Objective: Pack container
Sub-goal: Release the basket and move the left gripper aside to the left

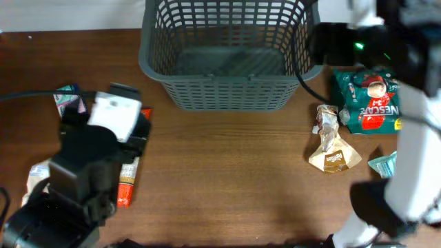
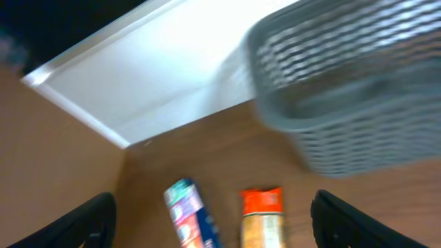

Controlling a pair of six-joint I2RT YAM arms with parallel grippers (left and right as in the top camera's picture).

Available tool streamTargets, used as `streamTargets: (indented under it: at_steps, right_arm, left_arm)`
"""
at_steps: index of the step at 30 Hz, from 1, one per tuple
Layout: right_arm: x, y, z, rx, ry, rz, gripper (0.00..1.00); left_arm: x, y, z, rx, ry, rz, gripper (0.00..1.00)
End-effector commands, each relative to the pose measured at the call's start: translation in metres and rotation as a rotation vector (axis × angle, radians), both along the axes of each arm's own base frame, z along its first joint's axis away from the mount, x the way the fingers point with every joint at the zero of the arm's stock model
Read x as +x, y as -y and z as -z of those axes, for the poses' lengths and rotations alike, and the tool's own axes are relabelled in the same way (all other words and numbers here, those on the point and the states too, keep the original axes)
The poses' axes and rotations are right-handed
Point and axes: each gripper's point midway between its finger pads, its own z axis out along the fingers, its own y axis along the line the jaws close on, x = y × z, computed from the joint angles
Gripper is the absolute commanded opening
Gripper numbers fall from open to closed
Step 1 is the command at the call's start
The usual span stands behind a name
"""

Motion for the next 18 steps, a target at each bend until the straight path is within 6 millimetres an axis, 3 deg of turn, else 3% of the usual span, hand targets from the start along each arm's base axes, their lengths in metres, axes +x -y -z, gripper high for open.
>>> streamTargets:
  at_steps: [1, 3, 4, 5, 7, 10, 15, 18]
  right_arm:
    - [-0.057, 0.016, -0.053, 0.046, 0.155, 0.138, 0.87]
    - [-0.092, 0.034, -0.067, 0.02, 0.21, 0.214, 0.88]
    - [-0.115, 0.051, -0.066, 0.007, 0.218, 0.291, 0.88]
    - [-0.125, 0.058, -0.062, 0.004, 0.213, 0.326, 0.88]
    - [-0.15, 0.074, -0.044, 0.003, 0.177, 0.416, 0.89]
    - [-0.194, 0.11, 0.008, -0.06, 0.104, 0.612, 0.93]
    - [-0.218, 0.141, 0.059, -0.149, 0.051, 0.827, 0.97]
    - [-0.222, 0.154, 0.076, -0.149, 0.054, 0.979, 0.97]
  left_arm:
    - [0.013, -0.031, 0.007, 0.018, -0.024, -0.16, 0.84]
    - [0.026, -0.046, 0.018, -0.003, -0.063, -0.229, 0.87]
    - [0.039, -0.054, 0.033, -0.046, -0.109, -0.255, 0.87]
    - [0.047, -0.055, 0.043, -0.078, -0.141, -0.253, 0.87]
    - [0.067, -0.059, 0.064, -0.165, -0.208, -0.235, 0.91]
    - [0.113, -0.071, 0.102, -0.338, -0.285, -0.192, 0.96]
    - [0.143, -0.098, 0.132, -0.443, -0.31, -0.268, 0.96]
    - [0.153, -0.101, 0.142, -0.443, -0.32, -0.273, 0.96]
